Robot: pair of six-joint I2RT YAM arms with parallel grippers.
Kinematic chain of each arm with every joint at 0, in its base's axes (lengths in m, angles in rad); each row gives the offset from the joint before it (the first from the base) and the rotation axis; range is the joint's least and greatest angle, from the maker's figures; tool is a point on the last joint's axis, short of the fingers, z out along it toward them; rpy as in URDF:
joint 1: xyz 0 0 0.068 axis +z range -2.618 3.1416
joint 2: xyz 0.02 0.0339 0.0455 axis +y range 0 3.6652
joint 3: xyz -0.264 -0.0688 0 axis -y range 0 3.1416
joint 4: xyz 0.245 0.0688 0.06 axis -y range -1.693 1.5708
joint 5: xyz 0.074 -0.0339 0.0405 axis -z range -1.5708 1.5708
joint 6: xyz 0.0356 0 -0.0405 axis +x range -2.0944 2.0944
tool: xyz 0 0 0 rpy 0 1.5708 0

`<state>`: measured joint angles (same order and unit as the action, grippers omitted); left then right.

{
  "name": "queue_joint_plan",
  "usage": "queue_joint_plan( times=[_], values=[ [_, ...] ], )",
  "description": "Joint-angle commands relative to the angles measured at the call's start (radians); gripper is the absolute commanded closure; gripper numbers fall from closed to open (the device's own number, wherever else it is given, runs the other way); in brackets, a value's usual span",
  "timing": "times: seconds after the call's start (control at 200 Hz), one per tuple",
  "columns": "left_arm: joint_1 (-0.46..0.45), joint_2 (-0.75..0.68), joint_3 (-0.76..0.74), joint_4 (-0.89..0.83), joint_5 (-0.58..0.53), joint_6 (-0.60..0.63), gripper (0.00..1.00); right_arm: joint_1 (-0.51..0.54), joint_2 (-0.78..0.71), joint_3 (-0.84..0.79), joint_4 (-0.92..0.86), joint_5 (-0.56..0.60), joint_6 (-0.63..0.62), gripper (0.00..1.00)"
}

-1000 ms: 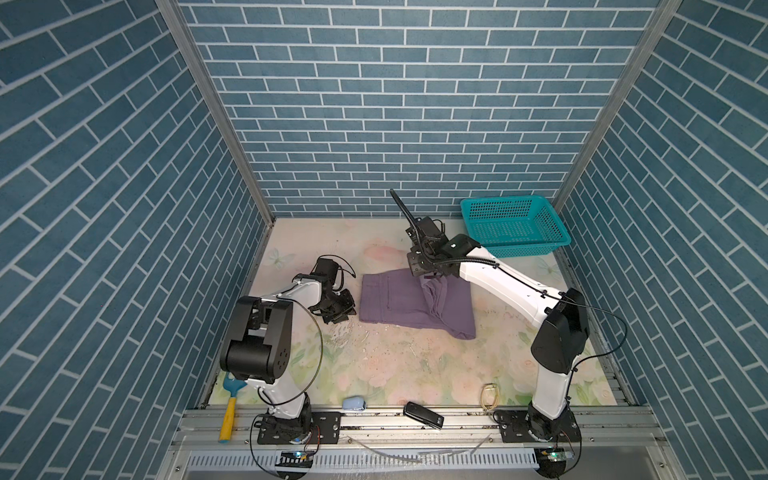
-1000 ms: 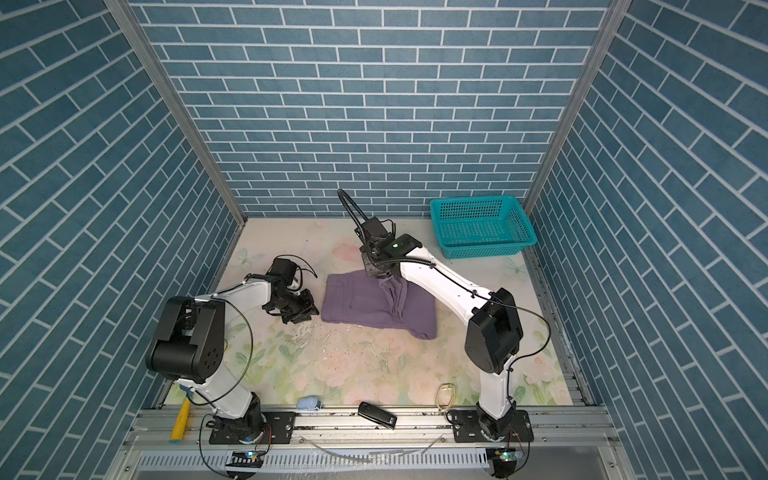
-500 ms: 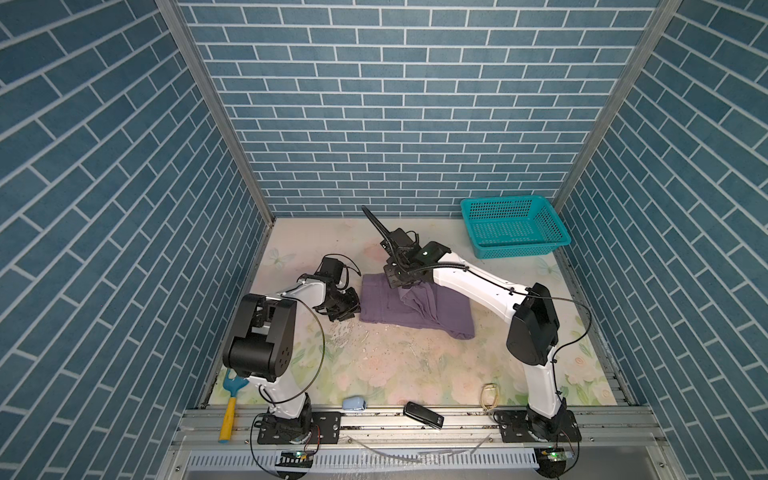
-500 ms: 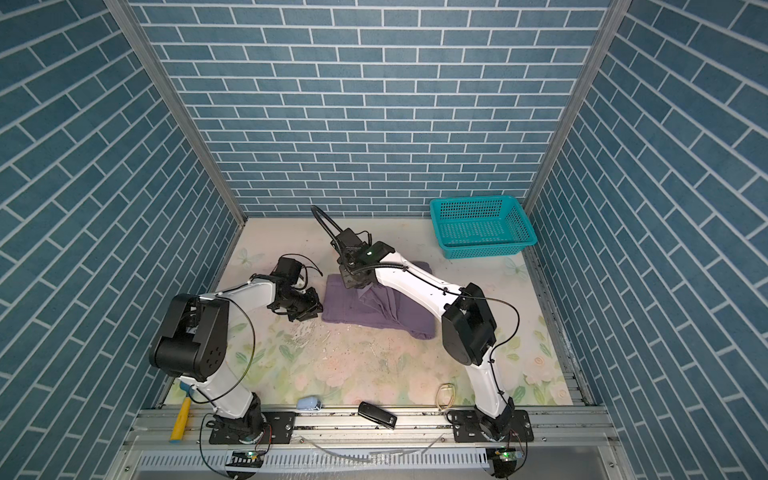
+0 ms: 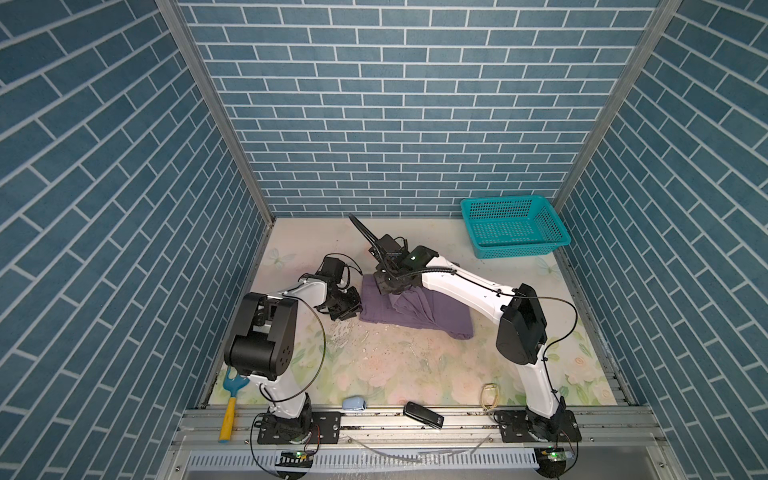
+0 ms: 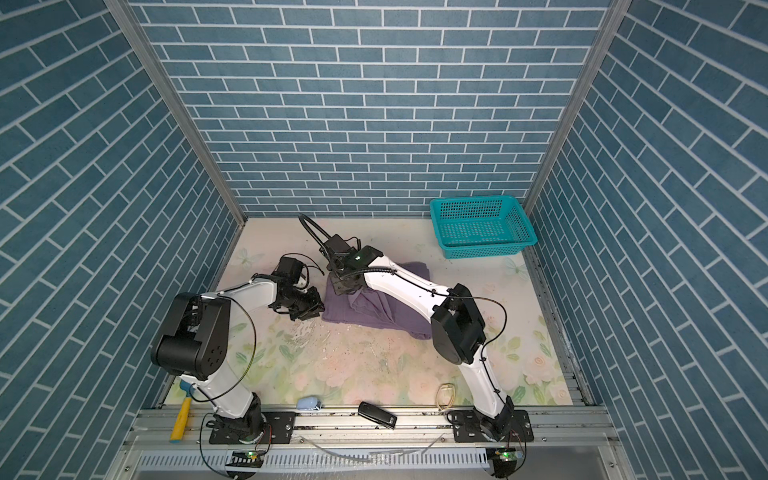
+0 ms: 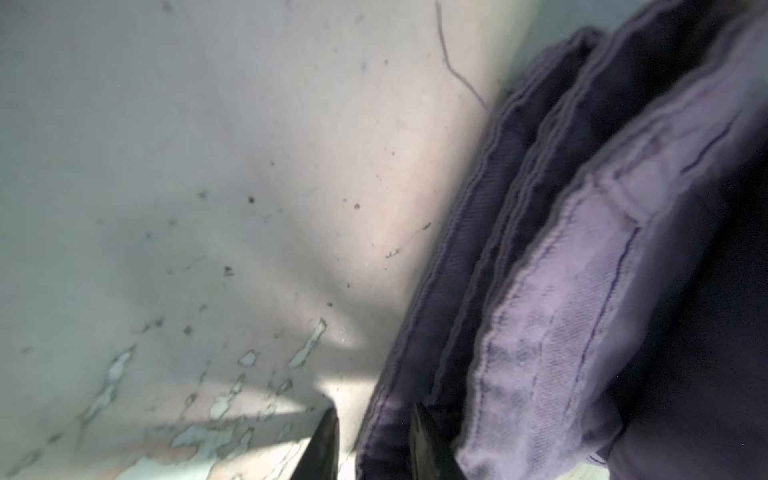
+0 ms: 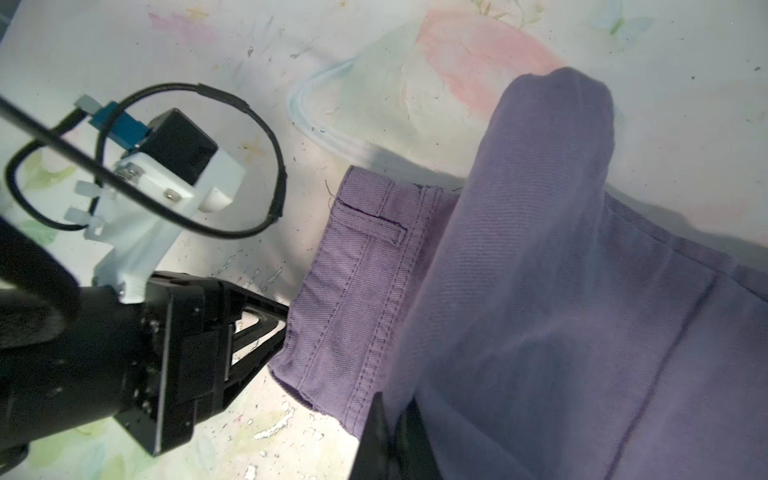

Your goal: Fold and stack the trousers

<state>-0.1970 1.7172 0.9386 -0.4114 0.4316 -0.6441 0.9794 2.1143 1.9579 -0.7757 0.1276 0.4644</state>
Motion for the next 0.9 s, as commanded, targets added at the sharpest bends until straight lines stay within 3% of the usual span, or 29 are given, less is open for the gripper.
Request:
queue_joint_plan(
  times=[0.0, 0.18, 0.25, 0.32, 0.43, 0.695, 0.76, 0.81, 0.895],
  values=[
    [-0.011, 0.038, -0.009, -0.028, -0.028, 0.002, 0.69, 0.021, 0.015, 0.06, 0.04, -0.04, 0.042, 1.0],
    [-0.012, 0.049, -0.016, -0.017, -0.03, 0.0, 0.69, 0.034, -0.002, -0.055, 0.218, -0.208, 0.082, 0.85],
    [-0.012, 0.053, -0.018, -0.017, -0.031, 0.001, 0.69, 0.033, -0.018, -0.115, 0.316, -0.325, 0.112, 0.69],
    [-0.012, 0.05, -0.018, -0.02, -0.031, 0.003, 0.69, 0.032, -0.031, -0.145, 0.356, -0.354, 0.129, 0.55],
    [-0.011, 0.035, -0.012, -0.043, -0.039, 0.008, 0.69, 0.017, -0.062, -0.188, 0.376, -0.36, 0.134, 0.5],
    [-0.011, -0.085, 0.032, -0.168, -0.123, 0.02, 0.68, -0.081, -0.286, -0.445, 0.455, -0.303, 0.128, 0.59],
    [-0.011, -0.142, 0.035, -0.19, -0.169, 0.013, 0.65, -0.122, -0.356, -0.531, 0.458, -0.278, 0.13, 0.7],
    [-0.01, -0.191, 0.036, -0.192, -0.193, 0.001, 0.6, -0.159, -0.407, -0.596, 0.457, -0.26, 0.133, 0.85],
    [-0.015, -0.237, 0.041, -0.141, -0.16, -0.02, 0.51, -0.208, -0.492, -0.708, 0.447, -0.221, 0.14, 0.99]
  ],
)
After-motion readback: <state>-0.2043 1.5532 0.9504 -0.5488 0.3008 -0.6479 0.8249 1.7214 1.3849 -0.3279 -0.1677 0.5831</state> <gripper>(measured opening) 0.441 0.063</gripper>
